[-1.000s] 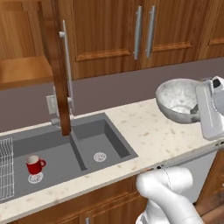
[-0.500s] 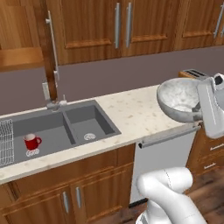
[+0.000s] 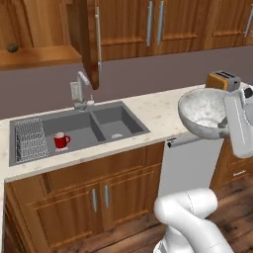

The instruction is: Pick the mug and place it in the sink. Pick the bowl and place it in the open cabinet and then close the cabinet.

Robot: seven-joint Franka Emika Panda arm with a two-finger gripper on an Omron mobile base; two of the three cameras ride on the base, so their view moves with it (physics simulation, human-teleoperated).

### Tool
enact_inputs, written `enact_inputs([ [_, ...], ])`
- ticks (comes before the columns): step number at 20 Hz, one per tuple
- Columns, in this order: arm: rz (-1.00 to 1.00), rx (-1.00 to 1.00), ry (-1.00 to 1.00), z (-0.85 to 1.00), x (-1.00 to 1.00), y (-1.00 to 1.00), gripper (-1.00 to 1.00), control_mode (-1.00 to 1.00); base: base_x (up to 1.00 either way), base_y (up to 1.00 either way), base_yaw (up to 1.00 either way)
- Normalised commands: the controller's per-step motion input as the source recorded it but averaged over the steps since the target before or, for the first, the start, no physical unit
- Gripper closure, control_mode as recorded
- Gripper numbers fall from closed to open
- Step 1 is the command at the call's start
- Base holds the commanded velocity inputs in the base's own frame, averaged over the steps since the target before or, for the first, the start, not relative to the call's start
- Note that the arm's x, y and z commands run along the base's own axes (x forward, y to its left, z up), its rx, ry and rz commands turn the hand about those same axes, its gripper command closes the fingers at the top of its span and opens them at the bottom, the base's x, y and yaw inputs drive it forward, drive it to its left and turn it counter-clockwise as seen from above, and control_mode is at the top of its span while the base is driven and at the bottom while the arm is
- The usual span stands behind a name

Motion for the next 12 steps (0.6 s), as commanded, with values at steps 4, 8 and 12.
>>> enact_inputs([
  [4, 0.0, 0.0, 0.0, 0.0, 0.0, 0.0, 1.0, 1.0, -0.15, 0.84, 0.23],
  [8, 0.0, 0.0, 0.0, 0.0, 0.0, 0.0, 1.0, 1.0, 0.0, 0.98, 0.43],
  [12, 0.0, 0.0, 0.0, 0.0, 0.0, 0.0, 1.0, 1.0, -0.06, 0.85, 0.43],
])
